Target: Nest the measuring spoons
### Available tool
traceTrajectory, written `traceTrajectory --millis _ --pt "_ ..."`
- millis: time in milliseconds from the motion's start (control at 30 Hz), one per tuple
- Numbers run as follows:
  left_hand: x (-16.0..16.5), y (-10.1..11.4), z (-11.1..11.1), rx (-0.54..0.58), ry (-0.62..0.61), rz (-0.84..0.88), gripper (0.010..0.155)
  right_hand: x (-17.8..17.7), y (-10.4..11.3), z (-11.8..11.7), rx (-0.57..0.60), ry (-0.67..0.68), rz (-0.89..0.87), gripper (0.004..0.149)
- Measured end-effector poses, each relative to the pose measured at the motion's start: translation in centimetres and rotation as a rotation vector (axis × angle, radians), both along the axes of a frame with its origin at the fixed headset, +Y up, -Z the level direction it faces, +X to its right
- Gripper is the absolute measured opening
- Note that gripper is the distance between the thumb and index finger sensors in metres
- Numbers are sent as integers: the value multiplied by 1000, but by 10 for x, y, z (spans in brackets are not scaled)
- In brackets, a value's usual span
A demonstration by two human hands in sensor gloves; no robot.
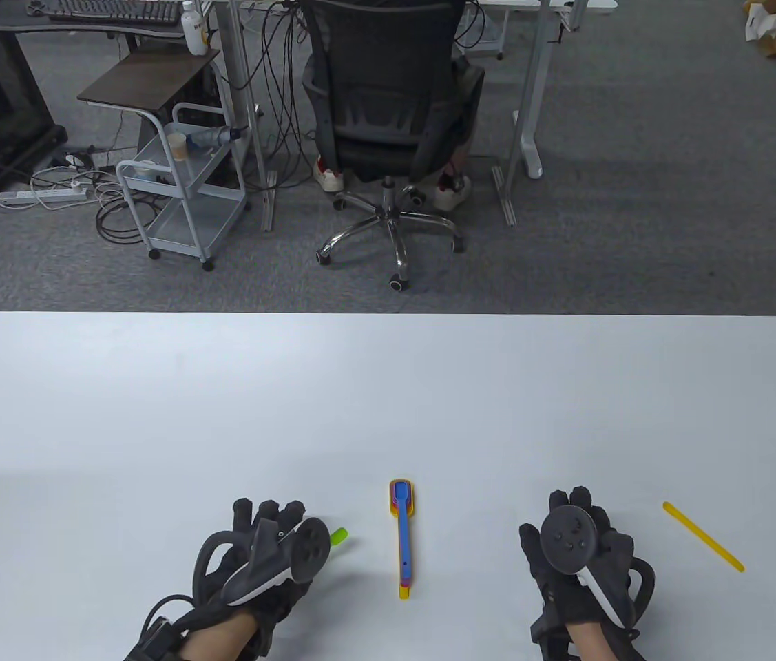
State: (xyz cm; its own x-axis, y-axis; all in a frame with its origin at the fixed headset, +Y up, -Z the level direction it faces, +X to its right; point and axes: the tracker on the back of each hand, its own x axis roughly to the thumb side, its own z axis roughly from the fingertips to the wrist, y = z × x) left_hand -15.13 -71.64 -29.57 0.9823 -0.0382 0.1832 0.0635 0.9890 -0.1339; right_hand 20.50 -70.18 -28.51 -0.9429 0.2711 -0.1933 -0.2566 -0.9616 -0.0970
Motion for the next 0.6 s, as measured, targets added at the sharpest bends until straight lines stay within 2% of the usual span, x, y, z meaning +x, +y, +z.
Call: traceTrajectory --millis 600 --pt "70 24 -19 -3 225 111 49 2 0 1 0 2 -15 70"
